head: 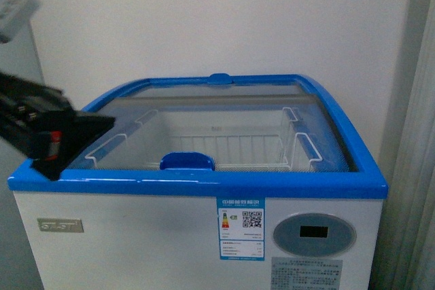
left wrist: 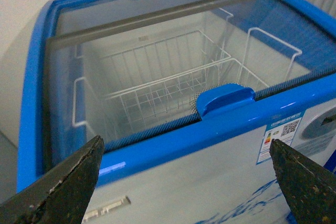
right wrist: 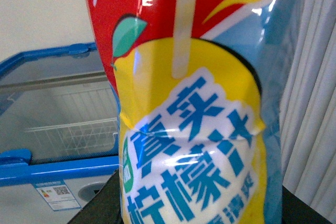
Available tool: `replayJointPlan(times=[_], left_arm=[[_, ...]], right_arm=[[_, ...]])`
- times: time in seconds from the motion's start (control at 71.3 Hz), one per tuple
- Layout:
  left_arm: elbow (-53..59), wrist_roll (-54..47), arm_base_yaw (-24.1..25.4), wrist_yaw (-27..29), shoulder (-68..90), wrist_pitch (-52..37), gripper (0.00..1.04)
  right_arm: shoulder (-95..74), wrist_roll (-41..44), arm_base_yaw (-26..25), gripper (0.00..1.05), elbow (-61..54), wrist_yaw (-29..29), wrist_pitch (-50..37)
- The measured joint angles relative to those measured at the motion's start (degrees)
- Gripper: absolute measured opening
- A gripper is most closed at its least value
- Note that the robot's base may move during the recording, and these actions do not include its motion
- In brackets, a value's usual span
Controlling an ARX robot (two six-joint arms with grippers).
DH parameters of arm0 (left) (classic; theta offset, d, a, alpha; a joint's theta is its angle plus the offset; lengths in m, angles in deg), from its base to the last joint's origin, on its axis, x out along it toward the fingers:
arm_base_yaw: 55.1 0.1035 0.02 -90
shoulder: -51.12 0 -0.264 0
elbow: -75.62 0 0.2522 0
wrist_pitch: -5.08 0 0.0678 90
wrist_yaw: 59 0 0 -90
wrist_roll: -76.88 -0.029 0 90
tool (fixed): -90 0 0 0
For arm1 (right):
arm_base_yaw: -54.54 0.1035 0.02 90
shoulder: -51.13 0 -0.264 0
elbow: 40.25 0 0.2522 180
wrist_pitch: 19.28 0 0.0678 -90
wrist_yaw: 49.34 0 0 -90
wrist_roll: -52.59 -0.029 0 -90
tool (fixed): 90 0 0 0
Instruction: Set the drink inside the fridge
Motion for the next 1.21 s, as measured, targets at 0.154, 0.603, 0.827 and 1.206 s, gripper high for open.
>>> replayJointPlan(times=[0.154, 0.603, 0.827, 1.206], left_arm=[[-9.4, -15.9, -3.9, -3.6, 6.6, 8.8, 0.97], [-25.3, -42.6, -5.7, -3.3, 24.2, 17.8, 0.97], [-34.0, -42.8, -5.7, -1.5, 31.1, 17.3, 0.97], [-56.6, -39.3, -6.4, 1.5, 45.9, 20.3, 0.97]], right_arm=[[0.0, 0.0, 0.0, 0.39, 0.0, 0.0, 0.0], [0.0, 0.0, 0.0, 0.39, 0.0, 0.0, 0.0], [0.0, 0.0, 0.0, 0.39, 0.0, 0.0, 0.0], [0.0, 0.0, 0.0, 0.39, 0.0, 0.0, 0.0]])
